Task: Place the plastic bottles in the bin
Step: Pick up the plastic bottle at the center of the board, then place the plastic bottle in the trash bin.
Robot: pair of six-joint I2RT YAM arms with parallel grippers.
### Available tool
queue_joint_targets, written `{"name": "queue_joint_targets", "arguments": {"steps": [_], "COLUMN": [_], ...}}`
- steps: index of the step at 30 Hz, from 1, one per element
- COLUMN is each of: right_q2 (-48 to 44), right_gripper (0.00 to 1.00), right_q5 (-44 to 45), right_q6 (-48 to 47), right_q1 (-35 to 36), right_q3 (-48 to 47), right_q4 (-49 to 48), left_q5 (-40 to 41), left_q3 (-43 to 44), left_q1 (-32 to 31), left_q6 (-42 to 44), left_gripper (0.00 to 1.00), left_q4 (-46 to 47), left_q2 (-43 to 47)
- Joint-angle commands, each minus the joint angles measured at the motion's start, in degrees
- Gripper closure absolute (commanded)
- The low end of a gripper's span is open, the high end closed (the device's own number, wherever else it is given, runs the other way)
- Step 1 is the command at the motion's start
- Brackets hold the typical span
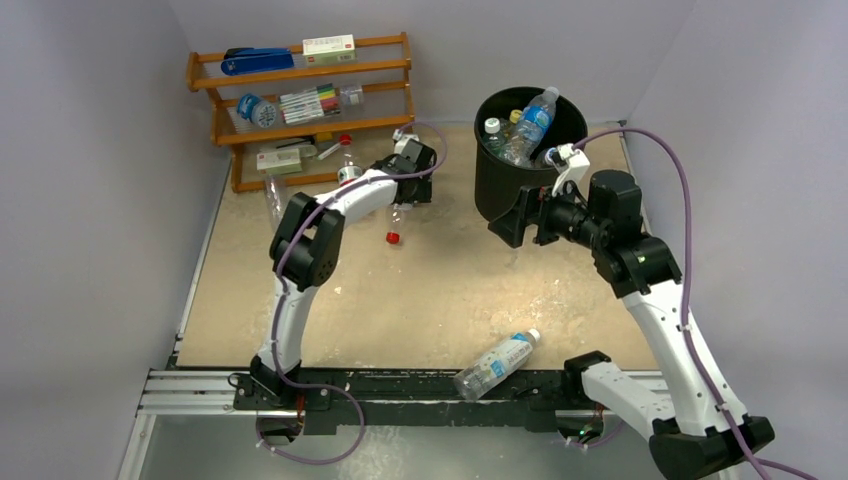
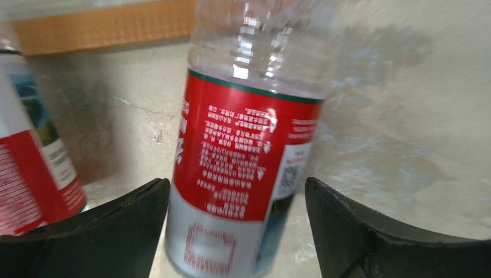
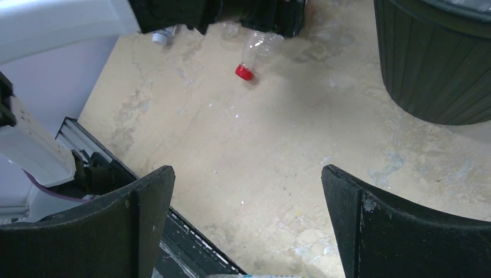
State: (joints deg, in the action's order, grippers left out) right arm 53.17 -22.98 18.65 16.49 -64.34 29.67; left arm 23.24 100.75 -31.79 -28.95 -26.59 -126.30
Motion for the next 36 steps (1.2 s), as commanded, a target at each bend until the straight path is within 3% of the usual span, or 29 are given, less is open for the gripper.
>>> {"name": "queue_joint_targets", "arguments": {"steps": [1, 5, 8, 13, 20, 26, 29, 36], "right_q2": [1.2, 2.7, 3.6, 6.6, 9.2, 9.7, 10.2, 11.7], "right_gripper": [0.0, 0.0, 0.0, 0.0, 0.0, 0.0, 0.0, 0.0], "right_q5": [1.8, 1.7, 1.3, 5.4, 12.4, 13.9, 14.3, 13.5], "right_q6": [0.3, 0.5, 1.4, -0.5, -1.1, 0.6, 1.1, 1.5], "right_q1": [0.3, 0.3, 0.3, 0.2, 0.2, 0.1, 0.0, -1.8], "right_q3": [-5.0, -8.8, -13.2, -22.8, -32.0, -33.0, -32.7, -33.0], "right_q4": [-2.1, -2.5, -1.4, 1.5, 2.0, 0.3, -0.3, -1.1], "left_q5": [0.4, -0.9, -4.3, -14.3, -26.0, -23.2, -22.5, -18.5], "left_q3": [1.7, -1.1, -4.3, -2.4, 5.1, 8.3, 13.8, 16.4], "left_q1": [0.7, 1.1, 1.1, 1.1, 0.9, -0.9, -2.2, -4.7], "left_q6": [-0.1, -0.7, -1.2, -3.2, -7.1, -5.5, -3.8, -0.5], "left_gripper": [0.23, 0.54, 0.63, 0.63, 0.61, 0.56, 0.56, 0.55], "left_q4": [1.1, 2.2, 5.3, 11.3, 26.9, 47.4, 51.7, 67.2], "left_q2": [-3.8, -0.2, 7.7, 20.4, 25.6, 21.8, 16.4, 7.7]}}
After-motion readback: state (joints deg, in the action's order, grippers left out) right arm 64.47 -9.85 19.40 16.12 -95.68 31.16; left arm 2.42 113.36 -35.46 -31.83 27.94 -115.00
